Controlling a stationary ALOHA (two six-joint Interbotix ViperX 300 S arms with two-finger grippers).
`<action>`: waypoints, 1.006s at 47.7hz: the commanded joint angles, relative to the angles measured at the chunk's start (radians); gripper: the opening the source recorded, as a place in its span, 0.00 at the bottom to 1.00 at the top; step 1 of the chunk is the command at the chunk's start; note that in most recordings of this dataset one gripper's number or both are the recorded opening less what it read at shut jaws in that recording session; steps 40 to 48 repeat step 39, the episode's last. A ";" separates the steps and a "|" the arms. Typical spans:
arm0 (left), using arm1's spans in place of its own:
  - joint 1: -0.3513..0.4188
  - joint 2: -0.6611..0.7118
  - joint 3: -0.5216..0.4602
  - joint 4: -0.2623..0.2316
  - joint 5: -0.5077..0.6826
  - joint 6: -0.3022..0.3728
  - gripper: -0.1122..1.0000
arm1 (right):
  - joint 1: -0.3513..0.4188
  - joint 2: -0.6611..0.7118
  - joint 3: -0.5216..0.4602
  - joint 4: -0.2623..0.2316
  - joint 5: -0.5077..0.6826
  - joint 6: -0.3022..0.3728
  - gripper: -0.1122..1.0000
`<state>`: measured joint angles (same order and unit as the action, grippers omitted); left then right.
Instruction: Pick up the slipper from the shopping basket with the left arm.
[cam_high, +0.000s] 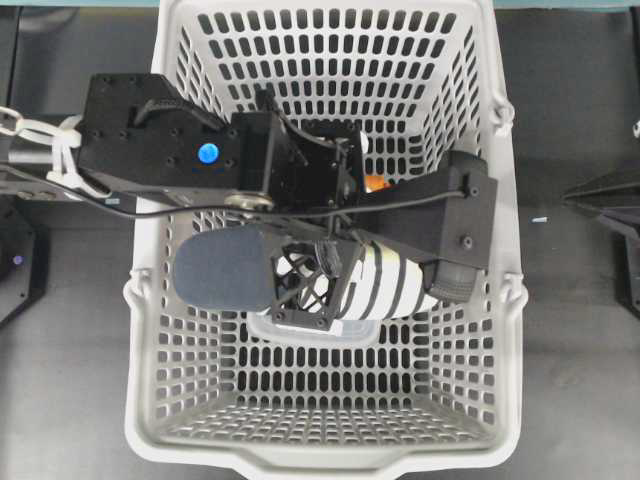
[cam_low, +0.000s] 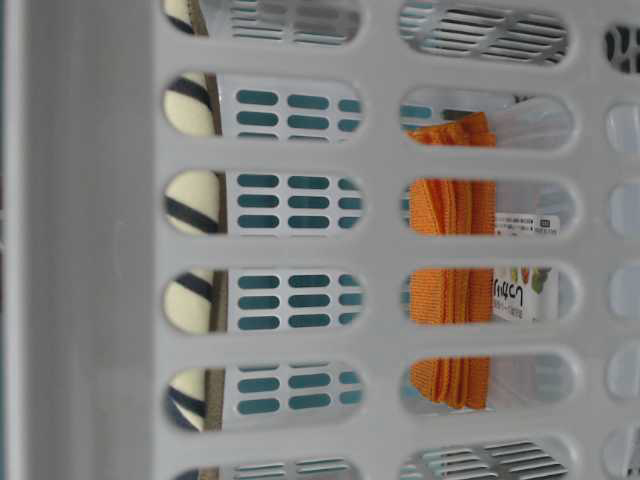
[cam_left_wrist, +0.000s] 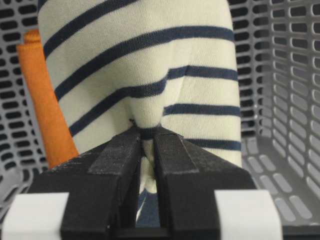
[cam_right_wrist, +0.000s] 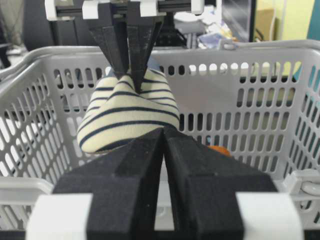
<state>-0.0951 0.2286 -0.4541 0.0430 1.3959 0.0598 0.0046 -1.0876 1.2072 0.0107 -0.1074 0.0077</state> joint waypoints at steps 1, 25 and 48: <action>-0.003 -0.040 -0.009 0.003 -0.005 0.005 0.16 | -0.003 0.006 -0.003 0.002 -0.005 0.000 0.09; -0.012 -0.034 -0.008 0.003 0.000 0.009 0.16 | -0.008 0.006 0.000 0.003 -0.005 0.000 0.09; -0.015 -0.034 -0.006 0.003 0.000 0.011 0.16 | -0.006 -0.005 0.002 0.003 -0.005 -0.002 0.09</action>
